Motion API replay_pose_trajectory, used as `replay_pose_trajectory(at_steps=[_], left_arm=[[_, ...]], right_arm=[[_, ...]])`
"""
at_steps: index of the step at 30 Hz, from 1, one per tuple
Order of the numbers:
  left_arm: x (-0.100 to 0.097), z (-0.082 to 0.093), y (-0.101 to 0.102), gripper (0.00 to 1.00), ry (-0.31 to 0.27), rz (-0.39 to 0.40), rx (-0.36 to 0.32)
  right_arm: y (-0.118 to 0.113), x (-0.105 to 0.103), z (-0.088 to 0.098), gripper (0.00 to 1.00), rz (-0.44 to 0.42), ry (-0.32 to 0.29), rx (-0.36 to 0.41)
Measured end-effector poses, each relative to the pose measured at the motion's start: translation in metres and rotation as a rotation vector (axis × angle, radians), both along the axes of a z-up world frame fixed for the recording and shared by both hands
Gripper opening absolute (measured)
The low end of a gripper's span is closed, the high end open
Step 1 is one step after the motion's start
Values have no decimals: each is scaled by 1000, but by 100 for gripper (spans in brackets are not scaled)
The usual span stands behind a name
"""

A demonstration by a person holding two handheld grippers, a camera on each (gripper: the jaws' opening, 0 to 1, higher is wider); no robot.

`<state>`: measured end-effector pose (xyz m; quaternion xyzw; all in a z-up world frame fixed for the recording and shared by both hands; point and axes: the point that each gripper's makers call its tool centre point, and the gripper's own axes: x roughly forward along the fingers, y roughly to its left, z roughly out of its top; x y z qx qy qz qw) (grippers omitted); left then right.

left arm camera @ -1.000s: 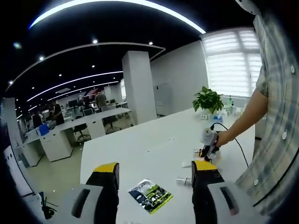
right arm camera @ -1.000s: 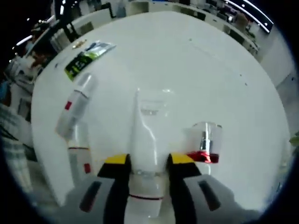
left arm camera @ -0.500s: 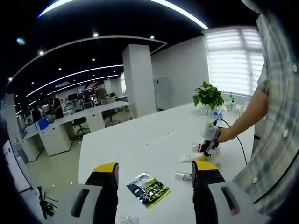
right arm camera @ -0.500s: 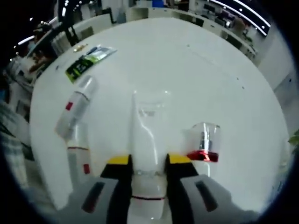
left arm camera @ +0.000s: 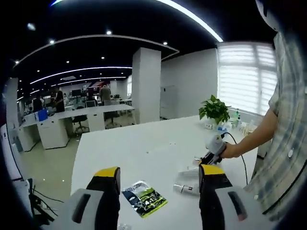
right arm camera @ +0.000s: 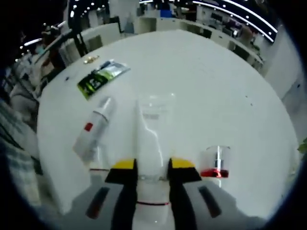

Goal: Arrange the skincare products in the storage area until every visible bottle or jar stands upright without overlapping.

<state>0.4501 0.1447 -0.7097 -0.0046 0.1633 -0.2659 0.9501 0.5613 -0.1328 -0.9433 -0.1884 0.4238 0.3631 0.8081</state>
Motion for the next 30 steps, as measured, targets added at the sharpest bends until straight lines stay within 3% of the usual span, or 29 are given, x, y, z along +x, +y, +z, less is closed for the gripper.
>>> replay_pose_trajectory(at_steps=[6,9,12,14,16,20,22,24,28,30], left_arm=[[3,-12,-4,64,54,-4,1],[5,-17,-11,63,55,-38,72],[6,-9,-32,60,-5,-107,52],[4,-6,-43,48,-18,-152,57],[7,0,-48,39,-70,-167,86],[10,4,-57,33,-77,-175,68],[13,14,-60,17,-161,-199,108],[12,19,-65,13,-168,-208,68],[16,21,-69,13,-149,-202,13],[16,21,-73,14,-92,-184,-69]], right_arm=[[17,2,38,23,-22,-75,103],[27,-1,63,23,-9,-132,139],[38,-3,88,23,-25,-168,212],[46,-5,104,23,-32,-183,260],[54,-7,123,23,-35,-211,319],[65,-12,148,24,-43,-226,388],[73,-14,168,24,-73,-225,474],[80,-17,188,25,-74,-251,517],[94,-25,210,25,-45,-283,561],[101,-30,221,25,-23,-296,587]])
